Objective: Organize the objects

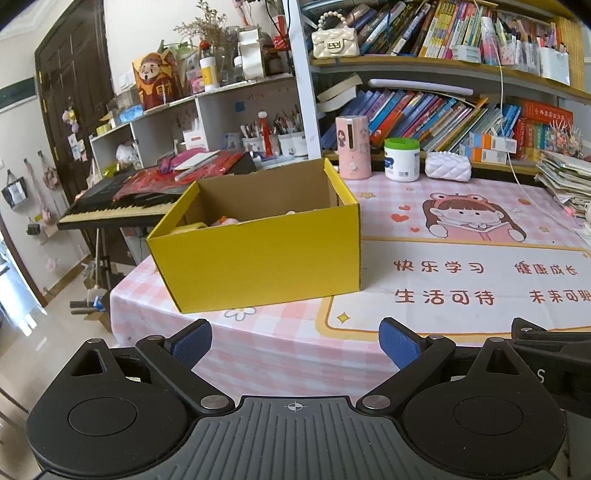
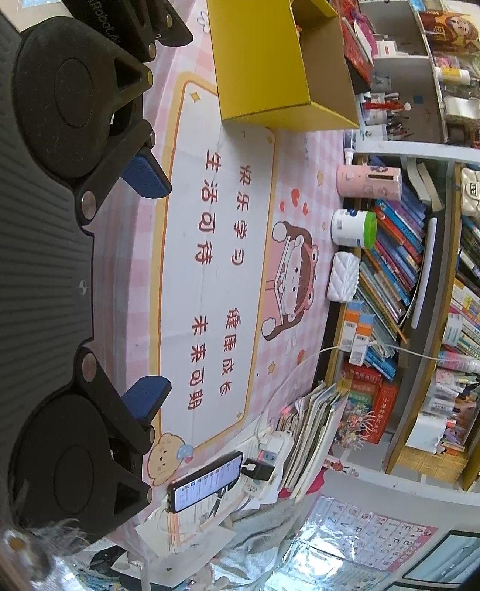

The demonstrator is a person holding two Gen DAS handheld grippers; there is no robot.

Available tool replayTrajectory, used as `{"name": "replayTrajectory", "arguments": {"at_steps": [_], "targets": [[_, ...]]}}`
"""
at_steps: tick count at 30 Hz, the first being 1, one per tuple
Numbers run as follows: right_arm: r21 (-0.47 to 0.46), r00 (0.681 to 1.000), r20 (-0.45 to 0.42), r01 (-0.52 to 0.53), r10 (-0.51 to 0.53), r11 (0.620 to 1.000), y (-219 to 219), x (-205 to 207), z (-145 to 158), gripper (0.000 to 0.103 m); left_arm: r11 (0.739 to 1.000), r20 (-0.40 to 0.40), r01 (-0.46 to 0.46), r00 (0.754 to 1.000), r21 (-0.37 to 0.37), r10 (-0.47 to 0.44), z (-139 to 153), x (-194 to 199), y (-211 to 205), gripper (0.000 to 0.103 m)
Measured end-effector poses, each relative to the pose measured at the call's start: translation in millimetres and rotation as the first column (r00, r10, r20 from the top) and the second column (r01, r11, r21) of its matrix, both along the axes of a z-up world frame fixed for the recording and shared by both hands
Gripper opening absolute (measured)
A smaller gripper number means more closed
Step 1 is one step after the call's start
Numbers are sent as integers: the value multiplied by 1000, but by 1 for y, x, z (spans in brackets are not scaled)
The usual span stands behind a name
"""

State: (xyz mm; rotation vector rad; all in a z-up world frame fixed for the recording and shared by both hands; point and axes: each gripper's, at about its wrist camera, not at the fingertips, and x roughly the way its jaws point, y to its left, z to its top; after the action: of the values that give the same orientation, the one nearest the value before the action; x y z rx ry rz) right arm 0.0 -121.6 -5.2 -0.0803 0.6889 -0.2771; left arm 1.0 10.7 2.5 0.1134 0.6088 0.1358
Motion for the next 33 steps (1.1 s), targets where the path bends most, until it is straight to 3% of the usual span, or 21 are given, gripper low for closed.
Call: {"name": "replayTrajectory", "arguments": {"at_steps": [9,33], "targets": [[8,1000,-13,11,-10,1000,-10,9,-2,103,1000,-11,0,1000,17,0,-1,9,-11,98],[15,1000,-10,19,-19,1000,-9,13,1,103,1000,-26,-3,1000,-25,2,4,14,-5,99]]}}
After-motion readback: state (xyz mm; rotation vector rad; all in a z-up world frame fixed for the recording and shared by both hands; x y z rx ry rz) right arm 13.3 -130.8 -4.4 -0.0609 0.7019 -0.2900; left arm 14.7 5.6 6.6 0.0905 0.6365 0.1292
